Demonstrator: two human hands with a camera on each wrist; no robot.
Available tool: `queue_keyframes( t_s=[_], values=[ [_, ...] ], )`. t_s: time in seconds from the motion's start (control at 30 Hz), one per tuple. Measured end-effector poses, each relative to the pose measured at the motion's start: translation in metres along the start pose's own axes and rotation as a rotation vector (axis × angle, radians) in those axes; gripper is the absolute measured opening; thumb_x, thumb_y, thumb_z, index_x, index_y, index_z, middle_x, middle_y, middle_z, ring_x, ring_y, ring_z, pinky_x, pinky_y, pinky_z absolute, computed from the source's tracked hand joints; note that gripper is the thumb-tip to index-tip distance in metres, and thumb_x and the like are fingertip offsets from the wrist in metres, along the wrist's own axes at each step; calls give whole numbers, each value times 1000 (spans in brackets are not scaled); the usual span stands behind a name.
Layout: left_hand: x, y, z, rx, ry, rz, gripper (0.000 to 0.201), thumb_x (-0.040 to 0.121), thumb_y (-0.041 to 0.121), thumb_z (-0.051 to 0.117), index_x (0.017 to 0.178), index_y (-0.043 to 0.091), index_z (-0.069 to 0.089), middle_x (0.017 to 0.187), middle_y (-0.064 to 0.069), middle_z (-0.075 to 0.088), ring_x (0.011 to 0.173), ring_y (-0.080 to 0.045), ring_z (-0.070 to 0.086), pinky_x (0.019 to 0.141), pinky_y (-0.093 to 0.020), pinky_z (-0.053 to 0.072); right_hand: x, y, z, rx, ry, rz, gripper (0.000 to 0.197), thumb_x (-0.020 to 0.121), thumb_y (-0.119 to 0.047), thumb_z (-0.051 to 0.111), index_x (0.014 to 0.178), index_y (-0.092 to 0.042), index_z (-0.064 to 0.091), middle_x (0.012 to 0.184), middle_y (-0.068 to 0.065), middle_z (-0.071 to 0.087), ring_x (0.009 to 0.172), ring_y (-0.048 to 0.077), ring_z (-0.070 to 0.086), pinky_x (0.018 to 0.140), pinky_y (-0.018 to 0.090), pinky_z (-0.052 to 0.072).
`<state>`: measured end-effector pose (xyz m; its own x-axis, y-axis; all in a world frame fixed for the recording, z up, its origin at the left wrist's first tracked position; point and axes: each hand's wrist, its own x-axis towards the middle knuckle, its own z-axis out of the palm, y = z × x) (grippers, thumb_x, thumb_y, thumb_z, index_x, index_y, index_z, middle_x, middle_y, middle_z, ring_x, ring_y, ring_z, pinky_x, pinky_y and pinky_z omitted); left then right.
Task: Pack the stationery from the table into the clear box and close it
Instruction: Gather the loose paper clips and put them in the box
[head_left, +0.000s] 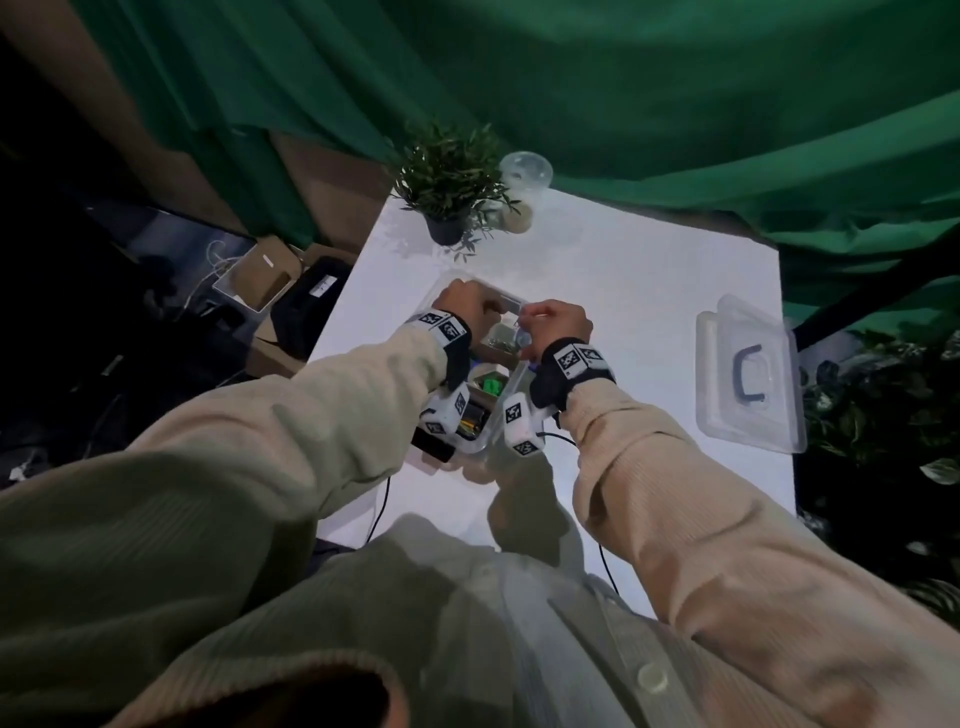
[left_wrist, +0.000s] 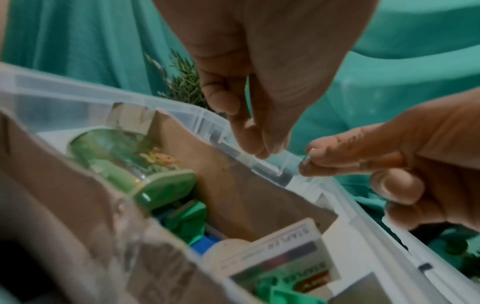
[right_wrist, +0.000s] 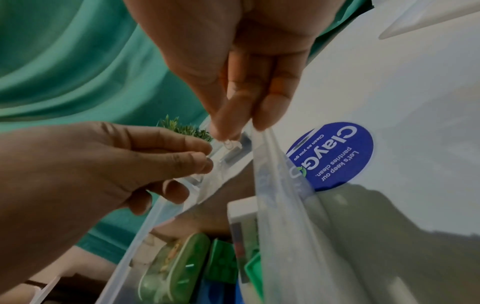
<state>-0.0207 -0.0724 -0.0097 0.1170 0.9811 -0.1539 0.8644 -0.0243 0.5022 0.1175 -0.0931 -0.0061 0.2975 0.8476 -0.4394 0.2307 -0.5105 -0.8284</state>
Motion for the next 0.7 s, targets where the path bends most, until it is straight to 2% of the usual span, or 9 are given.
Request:
queue_keyframes(
  t_s=[0.1, 0.17, 0.3, 0.4, 0.43, 0.5, 0.57, 0.63, 0.7],
  values=[
    [2, 0, 2, 57, -53, 38, 22, 86, 18, 62, 102, 26, 74, 108, -1, 71, 101, -23, 65, 88, -34, 53, 0, 1, -2, 6, 32, -5, 21, 83, 1, 63, 83, -14, 78, 73, 3, 70, 45, 20, 60, 40, 25, 53],
    [6, -1, 7, 73, -75, 59, 27, 87, 16, 61, 108, 26, 72, 114, -2, 70, 105, -25, 64, 90, -33, 52, 4, 6, -7, -14, -17, -15, 26, 85, 2, 60, 89, -15, 78, 78, 1, 71, 48, 14, 60, 45, 24, 54],
    [10, -3, 9, 65, -86, 87, 29, 90, 14, 57, 114, 24, 71, 117, -6, 69, 107, -25, 63, 91, -29, 50, 5, 14, -16, 35, -90, -58, 31, 86, 8, 55, 89, -13, 77, 89, 7, 75, 68, 23, 66, 60, 37, 60],
    [12, -8, 4, -30, -52, 82, 26, 87, 14, 58, 105, 23, 75, 107, -5, 73, 99, -23, 66, 88, -28, 52, 11, 27, -36, 82, 34, -54, 22, 78, -4, 65, 82, -22, 76, 82, 4, 73, 61, 20, 63, 59, 32, 59],
    [12, -10, 2, -65, -28, 78, 25, 86, 13, 58, 100, 24, 76, 101, -4, 74, 94, -23, 68, 85, -28, 53, 16, 37, -47, 59, 107, -69, 20, 76, -9, 66, 81, -27, 74, 81, 1, 73, 64, 20, 66, 64, 33, 60],
    [13, -16, -4, -110, 28, 53, 22, 84, 15, 59, 93, 26, 75, 93, -1, 74, 85, -20, 68, 78, -25, 53, 24, 64, -77, -220, 197, -124, 19, 75, -16, 66, 87, -31, 71, 91, -2, 71, 84, 22, 69, 80, 36, 57],
    [13, -24, -11, -107, 88, 14, 17, 85, 18, 61, 94, 26, 74, 93, 1, 73, 81, -18, 67, 74, -22, 51, 29, 95, -113, -695, 241, -144, 29, 81, -20, 67, 110, -25, 66, 118, 5, 59, 109, 25, 59, 92, 35, 47],
    [14, -34, -16, -47, 137, 11, 16, 86, 22, 62, 98, 24, 72, 100, -2, 70, 88, -22, 65, 78, -27, 51, 29, 120, -148, -940, 335, -84, 52, 84, -27, 66, 132, -17, 50, 138, 14, 42, 128, 32, 40, 102, 42, 35],
    [12, -43, -17, 44, 149, -8, 22, 86, 25, 63, 107, 21, 67, 112, -10, 62, 104, -29, 58, 88, -37, 49, 35, 139, -171, -998, 388, 36, 77, 82, -33, 68, 145, -12, 29, 152, 18, 23, 138, 35, 25, 108, 47, 29]
  ],
)
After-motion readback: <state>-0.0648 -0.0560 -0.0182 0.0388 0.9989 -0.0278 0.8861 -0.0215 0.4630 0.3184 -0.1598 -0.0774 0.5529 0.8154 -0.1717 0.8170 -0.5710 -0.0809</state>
